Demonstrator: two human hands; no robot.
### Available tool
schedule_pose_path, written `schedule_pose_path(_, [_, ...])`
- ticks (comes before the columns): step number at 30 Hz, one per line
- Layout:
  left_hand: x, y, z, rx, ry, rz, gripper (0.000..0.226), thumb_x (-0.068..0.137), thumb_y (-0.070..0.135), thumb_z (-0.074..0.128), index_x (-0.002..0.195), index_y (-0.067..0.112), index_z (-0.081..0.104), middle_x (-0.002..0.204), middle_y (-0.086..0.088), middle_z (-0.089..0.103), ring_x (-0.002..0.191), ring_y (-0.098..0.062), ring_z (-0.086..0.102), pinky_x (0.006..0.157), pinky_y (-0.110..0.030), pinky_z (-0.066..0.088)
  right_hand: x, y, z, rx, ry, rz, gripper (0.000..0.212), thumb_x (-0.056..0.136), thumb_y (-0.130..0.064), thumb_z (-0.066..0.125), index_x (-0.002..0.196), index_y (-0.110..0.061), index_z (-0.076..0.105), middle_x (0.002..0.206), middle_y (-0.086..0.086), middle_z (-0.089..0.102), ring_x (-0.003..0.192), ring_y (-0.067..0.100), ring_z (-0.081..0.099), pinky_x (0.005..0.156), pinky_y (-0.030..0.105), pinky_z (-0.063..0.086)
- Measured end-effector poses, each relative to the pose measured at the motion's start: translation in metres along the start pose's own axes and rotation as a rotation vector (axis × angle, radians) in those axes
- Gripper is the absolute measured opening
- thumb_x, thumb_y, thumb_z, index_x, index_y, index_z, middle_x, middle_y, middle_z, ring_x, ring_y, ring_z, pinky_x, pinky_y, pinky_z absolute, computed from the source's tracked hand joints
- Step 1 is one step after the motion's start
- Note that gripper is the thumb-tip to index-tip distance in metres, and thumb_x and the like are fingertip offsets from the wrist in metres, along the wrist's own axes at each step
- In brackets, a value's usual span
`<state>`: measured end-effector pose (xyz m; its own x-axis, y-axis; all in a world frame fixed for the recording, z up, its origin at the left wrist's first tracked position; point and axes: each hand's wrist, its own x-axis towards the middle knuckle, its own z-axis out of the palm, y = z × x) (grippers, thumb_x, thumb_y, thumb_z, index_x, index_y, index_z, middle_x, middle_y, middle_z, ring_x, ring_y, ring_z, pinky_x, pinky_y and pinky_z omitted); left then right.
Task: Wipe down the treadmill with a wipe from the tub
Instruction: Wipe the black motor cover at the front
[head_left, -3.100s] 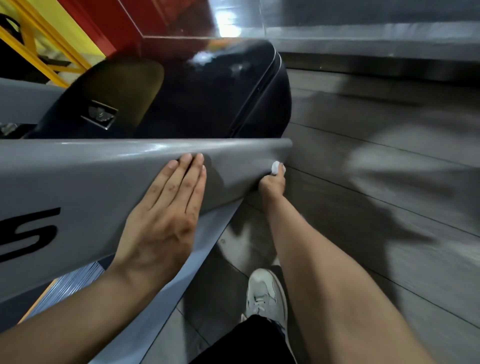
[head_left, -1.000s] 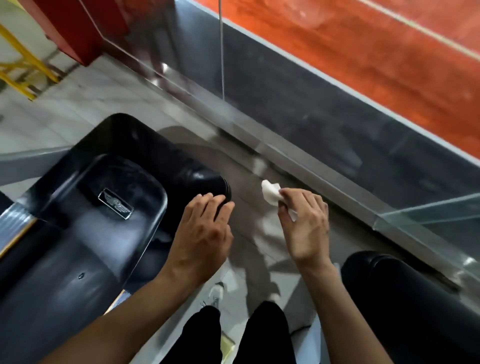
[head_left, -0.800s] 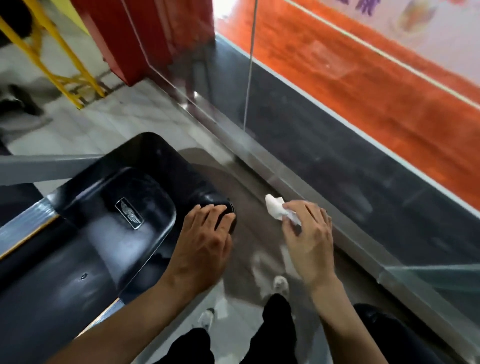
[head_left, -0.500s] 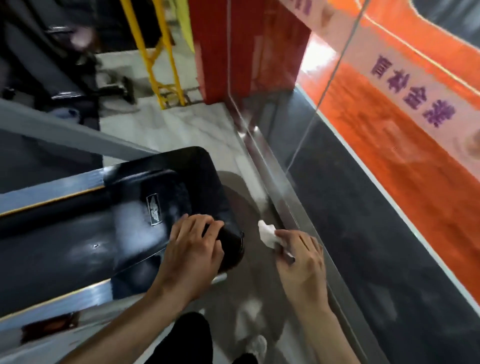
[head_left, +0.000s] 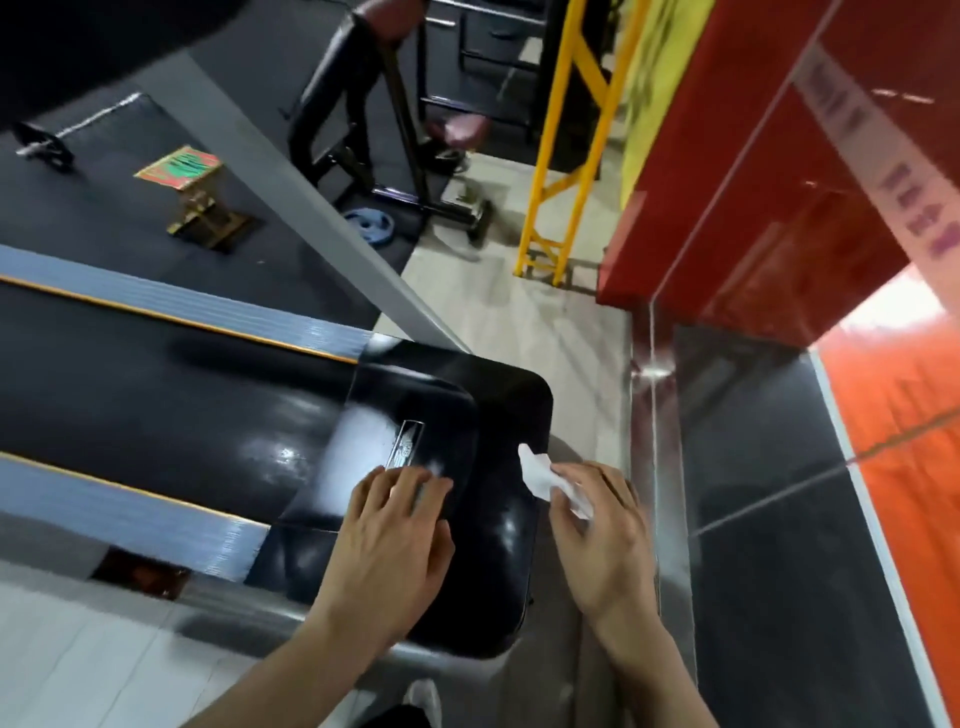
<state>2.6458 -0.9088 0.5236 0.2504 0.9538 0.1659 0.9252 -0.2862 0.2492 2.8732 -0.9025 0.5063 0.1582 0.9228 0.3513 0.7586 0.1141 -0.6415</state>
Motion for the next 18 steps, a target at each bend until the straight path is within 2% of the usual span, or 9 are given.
schedule_pose_path(4, [0.022, -0.006, 0.004, 0.021, 0.052, -0.083, 0.038, 0.089, 0.029, 0.047, 0.122, 0.02, 0.063, 0.118, 0.0, 0.06, 0.108, -0.024, 0.056, 0.1, -0.041, 0.045, 0.042, 0.008, 0.022, 0.009, -0.089, -0.03, 0.029, 0.087, -0.01, 0.073, 0.11, -0.028, 0.069, 0.11, -0.019, 0.064, 0.101, 0.0, 0.053, 0.088, 0.037, 0.052])
schedule_pose_path(11, [0.048, -0.01, 0.038, 0.055, 0.053, -0.422, 0.036, 0.089, 0.031, 0.067, 0.123, 0.021, 0.064, 0.122, 0.001, 0.06, 0.115, -0.026, 0.057, 0.107, -0.042, 0.041, 0.128, 0.028, 0.074, 0.083, -0.36, -0.214, 0.03, 0.087, -0.012, 0.074, 0.11, -0.031, 0.069, 0.11, -0.02, 0.064, 0.098, 0.0, 0.049, 0.092, 0.033, 0.049])
schedule_pose_path(18, [0.09, 0.037, 0.072, 0.098, 0.168, -0.773, 0.03, 0.089, 0.028, 0.055, 0.113, 0.018, 0.068, 0.114, -0.003, 0.064, 0.109, -0.03, 0.059, 0.1, -0.045, 0.045, 0.202, 0.067, 0.101, 0.188, -0.659, -0.49, 0.025, 0.094, -0.021, 0.063, 0.117, -0.032, 0.068, 0.114, -0.024, 0.059, 0.108, -0.009, 0.045, 0.099, 0.025, 0.041])
